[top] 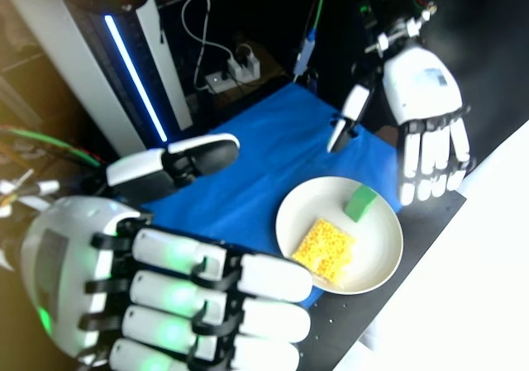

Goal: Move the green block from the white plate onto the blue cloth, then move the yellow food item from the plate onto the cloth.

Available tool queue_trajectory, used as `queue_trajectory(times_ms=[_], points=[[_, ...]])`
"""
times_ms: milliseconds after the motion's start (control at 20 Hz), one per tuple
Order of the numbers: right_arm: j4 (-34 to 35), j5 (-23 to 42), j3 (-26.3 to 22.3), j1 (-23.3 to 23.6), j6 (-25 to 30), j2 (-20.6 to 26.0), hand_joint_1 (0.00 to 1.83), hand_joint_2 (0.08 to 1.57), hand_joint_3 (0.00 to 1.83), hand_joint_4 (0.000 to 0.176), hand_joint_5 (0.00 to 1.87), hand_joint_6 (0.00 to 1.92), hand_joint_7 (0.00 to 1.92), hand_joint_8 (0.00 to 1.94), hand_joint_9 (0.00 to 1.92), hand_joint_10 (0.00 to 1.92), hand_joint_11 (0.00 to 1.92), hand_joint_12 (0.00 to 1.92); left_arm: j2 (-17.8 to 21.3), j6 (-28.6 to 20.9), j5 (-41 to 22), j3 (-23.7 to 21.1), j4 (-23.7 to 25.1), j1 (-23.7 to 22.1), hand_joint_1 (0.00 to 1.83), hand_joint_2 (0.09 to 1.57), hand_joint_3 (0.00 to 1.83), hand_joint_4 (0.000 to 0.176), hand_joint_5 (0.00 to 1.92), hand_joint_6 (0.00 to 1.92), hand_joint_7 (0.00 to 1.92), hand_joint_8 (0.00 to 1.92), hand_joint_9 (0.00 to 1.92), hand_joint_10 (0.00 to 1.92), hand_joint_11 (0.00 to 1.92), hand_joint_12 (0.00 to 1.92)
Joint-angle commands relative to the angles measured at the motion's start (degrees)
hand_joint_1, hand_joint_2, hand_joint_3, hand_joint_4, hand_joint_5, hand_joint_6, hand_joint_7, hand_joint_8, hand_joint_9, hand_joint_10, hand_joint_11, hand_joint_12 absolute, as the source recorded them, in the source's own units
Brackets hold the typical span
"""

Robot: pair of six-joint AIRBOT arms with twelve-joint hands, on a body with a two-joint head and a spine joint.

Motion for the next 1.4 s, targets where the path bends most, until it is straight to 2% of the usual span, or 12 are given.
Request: queue_trajectory(times_ms=[0, 100, 250, 300, 400, 450, 550, 600, 650, 1100, 1250, 1350], points=[[0.32, 6.75, 0.18, 0.85, 0.31, -0.21, 0.40, 0.83, 0.00, 0.000, 0.12, 0.00, 0.19, 0.00, 0.23, 0.00, 0.08, 0.73, -0.38, -0.18, -4.65, 0.40, 0.03, 0.02, 0.60, 0.79, 0.01, 0.057, 0.42, 0.00, 0.48, 0.00, 0.46, 0.00, 0.11, 0.74], [0.00, 6.75, 0.16, 0.85, 0.31, -0.36, 0.41, 0.82, 0.00, 0.009, 0.12, 0.00, 0.20, 0.00, 0.23, 0.00, 0.07, 0.73, -1.18, -0.18, -4.35, 1.22, -0.02, 0.47, 0.58, 0.79, 0.01, 0.054, 0.41, 0.00, 0.50, 0.00, 0.46, 0.00, 0.10, 0.74], [-0.30, 6.75, 0.14, 0.85, 0.31, -0.56, 0.43, 0.84, 0.00, 0.016, 0.13, 0.00, 0.19, 0.00, 0.22, 0.00, 0.05, 0.72, -2.05, -0.18, -4.12, 1.94, -0.31, 1.21, 0.61, 0.73, 0.00, 0.109, 0.47, 0.01, 0.49, 0.00, 0.45, 0.00, 0.13, 0.66], [-0.35, 6.76, 0.12, 0.85, 0.31, -0.61, 0.40, 0.85, 0.00, 0.000, 0.12, 0.00, 0.18, 0.00, 0.22, 0.00, 0.05, 0.72, -2.23, -0.18, -4.12, 2.05, -0.52, 1.42, 0.63, 0.73, 0.00, 0.137, 0.53, 0.01, 0.48, 0.00, 0.47, 0.00, 0.17, 0.66], [-0.46, 6.76, 0.08, 0.85, 0.31, -0.68, 0.42, 0.84, 0.00, 0.000, 0.12, 0.00, 0.17, 0.00, 0.21, 0.00, 0.03, 0.70, -2.63, -0.17, -4.27, 2.21, -0.75, 1.79, 0.61, 0.79, 0.00, 0.127, 0.54, 0.00, 0.49, 0.01, 0.45, 0.00, 0.12, 0.72], [-0.49, 6.76, 0.06, 0.85, 0.31, -0.72, 0.44, 0.84, 0.00, 0.001, 0.13, 0.00, 0.15, 0.00, 0.19, 0.00, 0.03, 0.69, -2.90, -0.17, -4.30, 2.34, -0.78, 2.02, 0.56, 0.81, 0.01, 0.135, 0.51, 0.00, 0.46, 0.00, 0.41, 0.00, 0.10, 0.71], [-0.55, 6.77, 0.04, 0.85, 0.31, -0.80, 0.44, 0.84, 0.00, 0.001, 0.12, 0.00, 0.15, 0.01, 0.18, 0.01, 0.06, 0.61, -3.46, -0.17, -4.35, 2.81, -1.08, 2.54, 0.58, 0.79, 0.00, 0.085, 0.43, 0.00, 0.47, 0.01, 0.42, 0.01, 0.09, 0.71], [-0.62, 6.77, -0.01, 0.85, 0.31, -0.81, 0.43, 0.84, 0.00, 0.000, 0.13, 0.00, 0.18, 0.00, 0.23, 0.01, 0.08, 0.65, -3.91, -0.17, -4.35, 3.22, -1.11, 2.74, 0.60, 0.78, 0.00, 0.033, 0.38, 0.00, 0.48, 0.01, 0.43, 0.01, 0.10, 0.71], [-0.71, 6.77, -0.06, 0.85, 0.31, -0.81, 0.42, 0.84, 0.00, 0.000, 0.13, 0.00, 0.18, 0.00, 0.24, 0.01, 0.08, 0.66, -4.30, -0.17, -4.38, 3.62, -1.14, 2.81, 0.61, 0.77, 0.00, 0.007, 0.36, 0.00, 0.48, 0.01, 0.45, 0.01, 0.12, 0.72], [-1.51, 6.80, -0.40, 0.86, 0.31, -0.82, 0.40, 0.87, 0.01, 0.000, 0.12, 0.00, 0.15, 0.01, 0.20, 0.01, 0.08, 0.58, -6.67, -0.18, -5.35, 6.37, -3.91, 3.98, 0.74, 0.85, 0.01, 0.000, 0.46, 0.01, 0.60, 0.01, 0.57, 0.01, 0.18, 0.86], [-1.55, 6.82, -0.40, 0.86, 0.31, -0.98, 0.42, 0.87, 0.00, 0.000, 0.12, 0.00, 0.14, 0.00, 0.16, 0.00, 0.07, 0.58, -7.43, -0.18, -5.74, 6.68, -3.91, 4.13, 0.80, 0.99, 0.00, 0.000, 0.55, 0.00, 0.69, 0.00, 0.75, 0.03, 0.23, 1.14], [-1.55, 6.84, -0.40, 0.86, 0.31, -1.04, 0.42, 0.87, 0.00, 0.000, 0.12, 0.00, 0.11, 0.00, 0.13, 0.00, 0.03, 0.57, -7.87, -0.18, -5.93, 6.89, -3.91, 4.15, 0.81, 0.80, 0.00, 0.000, 0.55, 0.00, 0.70, 0.00, 0.75, 0.02, 0.23, 1.35]])
